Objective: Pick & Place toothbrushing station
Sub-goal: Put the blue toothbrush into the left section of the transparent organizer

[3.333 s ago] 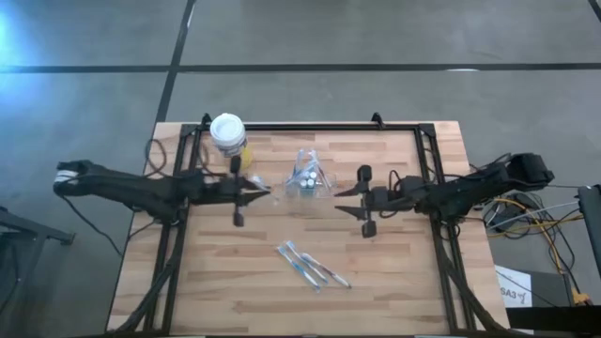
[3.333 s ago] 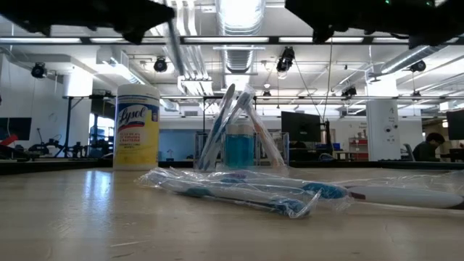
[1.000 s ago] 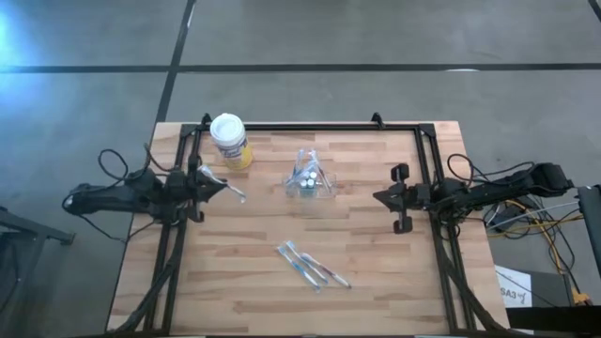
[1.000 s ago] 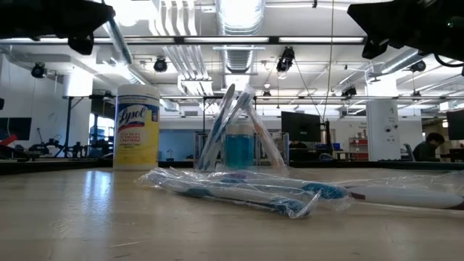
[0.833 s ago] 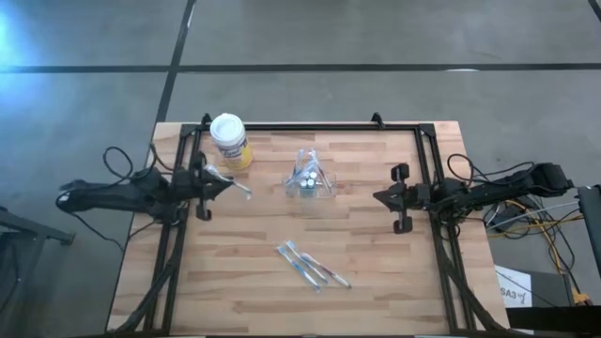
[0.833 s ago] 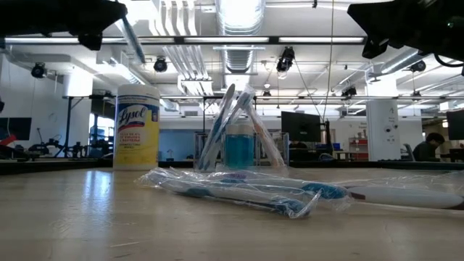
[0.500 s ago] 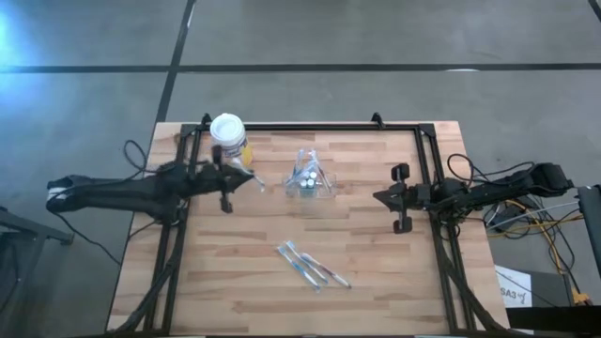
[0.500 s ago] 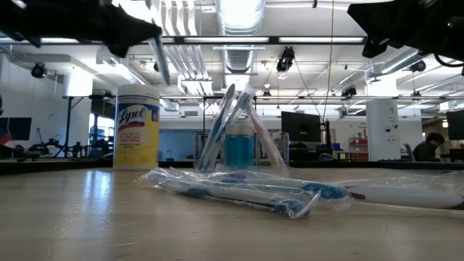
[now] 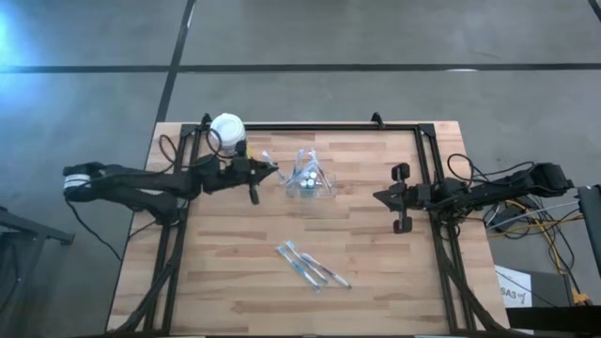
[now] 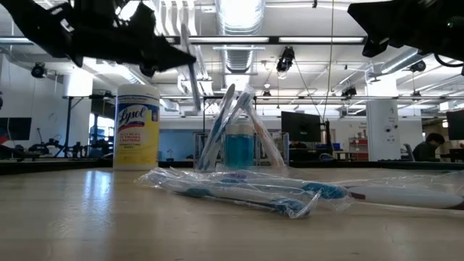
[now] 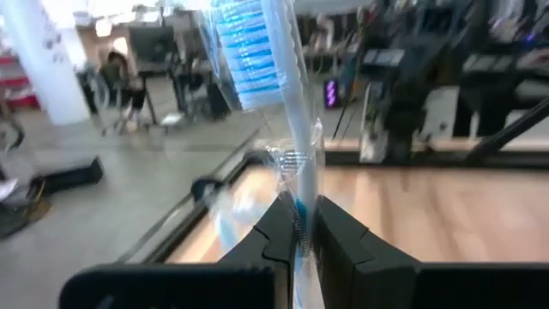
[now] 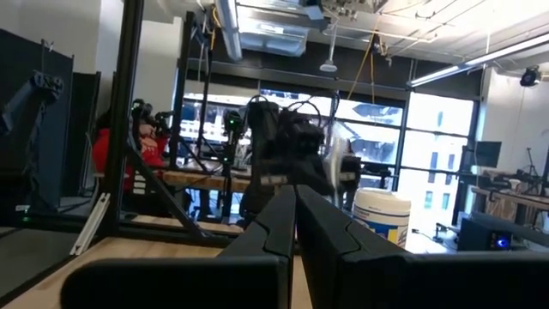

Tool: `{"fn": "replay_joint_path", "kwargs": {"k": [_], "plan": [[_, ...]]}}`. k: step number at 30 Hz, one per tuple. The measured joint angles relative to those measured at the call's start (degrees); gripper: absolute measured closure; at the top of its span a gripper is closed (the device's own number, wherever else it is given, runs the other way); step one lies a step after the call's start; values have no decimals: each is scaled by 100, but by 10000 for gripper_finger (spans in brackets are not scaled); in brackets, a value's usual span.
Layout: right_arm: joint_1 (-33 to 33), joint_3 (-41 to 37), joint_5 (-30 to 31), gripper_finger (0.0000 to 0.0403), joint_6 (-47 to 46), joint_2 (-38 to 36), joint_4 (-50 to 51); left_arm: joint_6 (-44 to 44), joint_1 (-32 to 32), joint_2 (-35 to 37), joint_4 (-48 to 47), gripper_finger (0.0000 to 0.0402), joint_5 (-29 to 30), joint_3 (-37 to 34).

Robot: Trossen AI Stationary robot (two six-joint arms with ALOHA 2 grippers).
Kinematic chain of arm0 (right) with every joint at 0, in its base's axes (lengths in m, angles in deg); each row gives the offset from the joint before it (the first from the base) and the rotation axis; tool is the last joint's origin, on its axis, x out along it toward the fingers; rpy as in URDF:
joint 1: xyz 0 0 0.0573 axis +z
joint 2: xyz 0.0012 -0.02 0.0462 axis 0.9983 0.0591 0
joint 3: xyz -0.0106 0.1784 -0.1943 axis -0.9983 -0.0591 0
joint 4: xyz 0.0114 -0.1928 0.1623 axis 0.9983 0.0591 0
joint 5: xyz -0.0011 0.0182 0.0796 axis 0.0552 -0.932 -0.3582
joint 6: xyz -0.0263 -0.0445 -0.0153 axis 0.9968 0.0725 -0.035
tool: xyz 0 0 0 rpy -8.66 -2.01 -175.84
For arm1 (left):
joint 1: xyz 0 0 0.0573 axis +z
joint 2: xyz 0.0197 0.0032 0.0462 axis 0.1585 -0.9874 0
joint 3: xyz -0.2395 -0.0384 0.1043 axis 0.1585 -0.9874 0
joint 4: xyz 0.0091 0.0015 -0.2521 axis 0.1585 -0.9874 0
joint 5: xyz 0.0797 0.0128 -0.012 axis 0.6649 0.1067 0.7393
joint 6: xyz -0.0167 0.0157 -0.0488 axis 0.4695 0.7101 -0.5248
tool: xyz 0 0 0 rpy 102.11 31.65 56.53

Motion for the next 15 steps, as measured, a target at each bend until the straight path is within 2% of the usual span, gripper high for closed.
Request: {"fn": "replay_joint_path", "kwargs": {"k": [9,15], "plan": [[0,0,0,394,83,39,-39,-177,254,-972,559,377,-128,-9],[0,0,0,394,83,40,-47,-175,260,-1516,595,377,-194,227]]}}
